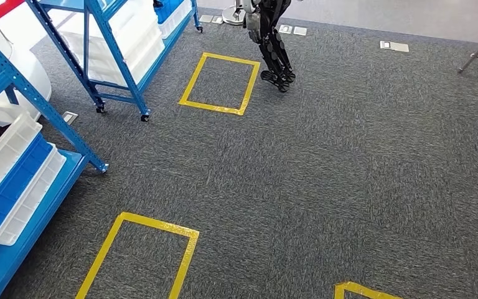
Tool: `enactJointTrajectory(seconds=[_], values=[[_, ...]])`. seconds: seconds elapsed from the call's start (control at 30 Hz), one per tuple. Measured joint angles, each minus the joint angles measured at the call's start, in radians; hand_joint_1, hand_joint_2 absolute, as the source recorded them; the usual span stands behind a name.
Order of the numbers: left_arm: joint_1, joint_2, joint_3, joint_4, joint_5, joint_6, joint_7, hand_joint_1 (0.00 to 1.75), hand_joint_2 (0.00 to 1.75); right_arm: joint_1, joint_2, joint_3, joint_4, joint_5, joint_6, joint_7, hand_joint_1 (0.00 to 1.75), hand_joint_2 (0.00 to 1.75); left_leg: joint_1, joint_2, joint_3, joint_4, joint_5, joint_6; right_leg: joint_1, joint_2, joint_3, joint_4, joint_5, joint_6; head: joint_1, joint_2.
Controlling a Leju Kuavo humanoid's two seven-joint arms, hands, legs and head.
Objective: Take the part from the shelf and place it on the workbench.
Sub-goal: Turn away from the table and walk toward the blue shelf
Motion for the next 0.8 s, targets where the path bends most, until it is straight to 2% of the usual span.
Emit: enactJointTrajectory(seconds=[0.07, 0.1, 0.13, 0.17, 0.2, 0.23, 0.27, 0.3, 0.33, 0.37, 0.4, 0.43, 0.47, 0.5, 0.53, 0.6, 0.63, 0.67, 0.7, 0.73, 0.77, 0.8], values=[[0.002, 0.000, 0.003, 0.000, 0.003, 0.002, 0.000, 0.00, 0.00, 0.000, 0.000, 0.001, 0.000, 0.001, 0.000, -0.003, 0.00, 0.00, 0.009, -0.027, 0.010, -0.026, 0.001, 0.009, -0.001, 0.024, -0.021, 0.032, -0.022, -0.001, 0.001, 0.000], [0.001, -0.001, 0.004, 0.000, 0.005, 0.003, 0.000, 0.00, 0.00, 0.000, -0.001, 0.001, 0.000, 0.004, 0.000, -0.004, 0.00, 0.00, 0.015, -0.038, 0.016, -0.038, 0.002, 0.013, -0.003, 0.045, -0.048, 0.081, -0.044, -0.003, 0.003, 0.000], [0.000, -0.002, 0.007, 0.000, 0.008, 0.004, 0.000, 0.00, 0.00, 0.001, -0.002, 0.002, 0.000, 0.007, 0.001, -0.006, 0.00, 0.00, 0.017, -0.049, 0.016, -0.044, 0.001, 0.014, -0.006, 0.065, -0.083, 0.151, -0.069, -0.005, 0.004, 0.000], [-0.002, -0.003, 0.010, 0.000, 0.011, 0.006, -0.001, 0.00, 0.00, 0.002, -0.003, 0.002, 0.000, 0.012, 0.003, -0.009, 0.00, 0.00, 0.019, -0.056, 0.014, -0.044, 0.003, 0.015, -0.008, 0.076, -0.125, 0.232, -0.094, -0.004, 0.005, 0.000], [-0.003, -0.005, 0.015, 0.000, 0.016, 0.009, -0.001, 0.00, 0.00, 0.004, -0.004, 0.003, 0.000, 0.017, 0.005, -0.011, 0.00, 0.00, 0.021, -0.065, 0.014, -0.043, 0.004, 0.015, -0.010, 0.080, -0.159, 0.297, -0.108, 0.000, 0.005, 0.000], [-0.004, -0.006, 0.020, 0.000, 0.020, 0.013, -0.002, 0.00, 0.00, 0.005, -0.006, 0.004, 0.001, 0.022, 0.007, -0.013, 0.00, 0.00, 0.023, -0.074, 0.013, -0.043, 0.005, 0.014, -0.013, 0.082, -0.178, 0.329, -0.110, 0.008, 0.006, 0.000], [-0.004, -0.007, 0.025, 0.000, 0.023, 0.017, -0.004, 0.00, 0.00, 0.006, -0.007, 0.006, 0.001, 0.026, 0.009, -0.015, 0.00, 0.00, 0.026, -0.085, 0.014, -0.041, 0.006, 0.012, -0.018, 0.083, -0.176, 0.321, -0.098, 0.019, 0.006, 0.000], [-0.004, -0.008, 0.029, 0.000, 0.027, 0.020, -0.006, 0.00, 0.00, 0.005, -0.007, 0.008, 0.001, 0.031, 0.011, -0.017, 0.00, 0.00, 0.029, -0.096, 0.015, -0.040, 0.007, 0.009, -0.025, 0.087, -0.149, 0.264, -0.070, 0.033, 0.006, 0.000], [-0.004, -0.007, 0.033, 0.000, 0.028, 0.023, -0.009, 0.00, 0.00, 0.004, -0.007, 0.010, 0.001, 0.034, 0.013, -0.018, 0.00, 0.00, 0.033, -0.107, 0.016, -0.038, 0.006, 0.004, -0.034, 0.101, -0.109, 0.185, -0.039, 0.047, 0.007, 0.000], [-0.005, -0.007, 0.036, -0.001, 0.030, 0.025, -0.011, 0.00, 0.00, 0.003, -0.007, 0.012, 0.001, 0.037, 0.013, -0.018, 0.00, 0.00, 0.035, -0.119, 0.013, -0.032, 0.006, -0.002, -0.044, 0.127, -0.068, 0.105, -0.014, 0.059, 0.009, 0.000], [-0.006, -0.006, 0.040, -0.001, 0.031, 0.027, -0.013, 0.00, 0.00, 0.002, -0.005, 0.015, 0.001, 0.039, 0.014, -0.019, 0.00, 0.00, 0.037, -0.130, 0.008, -0.028, 0.008, -0.010, -0.052, 0.149, -0.037, 0.047, 0.004, 0.065, 0.010, 0.000], [-0.006, -0.006, 0.044, -0.001, 0.031, 0.030, -0.015, 0.00, 0.00, 0.002, -0.004, 0.016, 0.002, 0.040, 0.014, -0.019, 0.00, 0.00, 0.037, -0.138, 0.002, -0.024, 0.011, -0.017, -0.055, 0.166, -0.023, 0.023, 0.011, 0.067, 0.013, 0.000], [-0.004, -0.006, 0.048, -0.001, 0.031, 0.031, -0.016, 0.00, 0.00, 0.003, -0.003, 0.017, 0.002, 0.042, 0.014, -0.018, 0.00, 0.00, 0.037, -0.146, -0.005, -0.022, 0.016, -0.024, -0.053, 0.168, -0.020, 0.020, 0.012, 0.066, 0.013, 0.000], [-0.002, -0.006, 0.051, -0.001, 0.032, 0.033, -0.017, 0.00, 0.00, 0.003, -0.003, 0.018, 0.003, 0.043, 0.014, -0.018, 0.00, 0.00, 0.039, -0.150, -0.012, -0.022, 0.018, -0.029, -0.052, 0.155, -0.022, 0.026, 0.012, 0.064, 0.014, 0.000], [0.001, -0.007, 0.053, -0.001, 0.032, 0.034, -0.018, 0.00, 0.00, 0.002, -0.004, 0.018, 0.003, 0.045, 0.014, -0.017, 0.00, 0.00, 0.039, -0.142, -0.019, -0.016, 0.014, -0.033, -0.051, 0.144, -0.022, 0.028, 0.012, 0.063, 0.013, 0.000], [0.002, -0.008, 0.057, -0.001, 0.032, 0.035, -0.019, 0.00, 0.00, 0.002, -0.006, 0.019, 0.004, 0.047, 0.013, -0.017, 0.00, 0.00, 0.037, -0.090, -0.059, 0.067, -0.035, -0.038, -0.049, 0.117, -0.019, 0.024, 0.010, 0.054, 0.004, 0.000], [0.000, -0.009, 0.058, -0.001, 0.031, 0.035, -0.021, 0.00, 0.00, 0.002, -0.008, 0.019, 0.004, 0.048, 0.013, -0.016, 0.00, 0.00, 0.034, -0.061, -0.093, 0.142, -0.073, -0.038, -0.042, 0.104, -0.018, 0.024, 0.010, 0.049, 0.000, 0.000], [-0.002, -0.009, 0.058, -0.001, 0.031, 0.036, -0.022, 0.00, 0.00, 0.003, -0.008, 0.019, 0.004, 0.048, 0.013, -0.016, 0.00, 0.00, 0.034, -0.042, -0.128, 0.223, -0.111, -0.038, -0.036, 0.089, -0.018, 0.023, 0.009, 0.044, -0.004, 0.000], [-0.003, -0.009, 0.058, -0.001, 0.031, 0.036, -0.024, 0.00, 0.00, 0.003, -0.009, 0.019, 0.004, 0.048, 0.013, -0.015, 0.00, 0.00, 0.033, -0.038, -0.155, 0.284, -0.135, -0.035, -0.029, 0.077, -0.018, 0.023, 0.009, 0.042, -0.004, 0.000], [-0.003, -0.010, 0.058, -0.001, 0.030, 0.036, -0.025, 0.00, 0.00, 0.003, -0.010, 0.019, 0.004, 0.048, 0.013, -0.015, 0.00, 0.00, 0.031, -0.036, -0.170, 0.322, -0.146, -0.030, -0.023, 0.065, -0.018, 0.023, 0.009, 0.040, -0.004, 0.000], [-0.001, -0.009, 0.058, -0.001, 0.030, 0.036, -0.025, 0.00, 0.00, 0.002, -0.011, 0.019, 0.004, 0.048, 0.013, -0.015, 0.00, 0.00, 0.027, -0.035, -0.165, 0.322, -0.140, -0.022, -0.019, 0.056, -0.017, 0.023, 0.008, 0.039, -0.004, 0.000], [0.000, -0.009, 0.059, -0.001, 0.030, 0.036, -0.026, 0.00, 0.00, 0.001, -0.011, 0.019, 0.004, 0.048, 0.013, -0.015, 0.00, 0.00, 0.020, -0.034, -0.139, 0.285, -0.119, -0.011, -0.015, 0.047, -0.013, 0.023, 0.007, 0.038, -0.004, 0.000]])
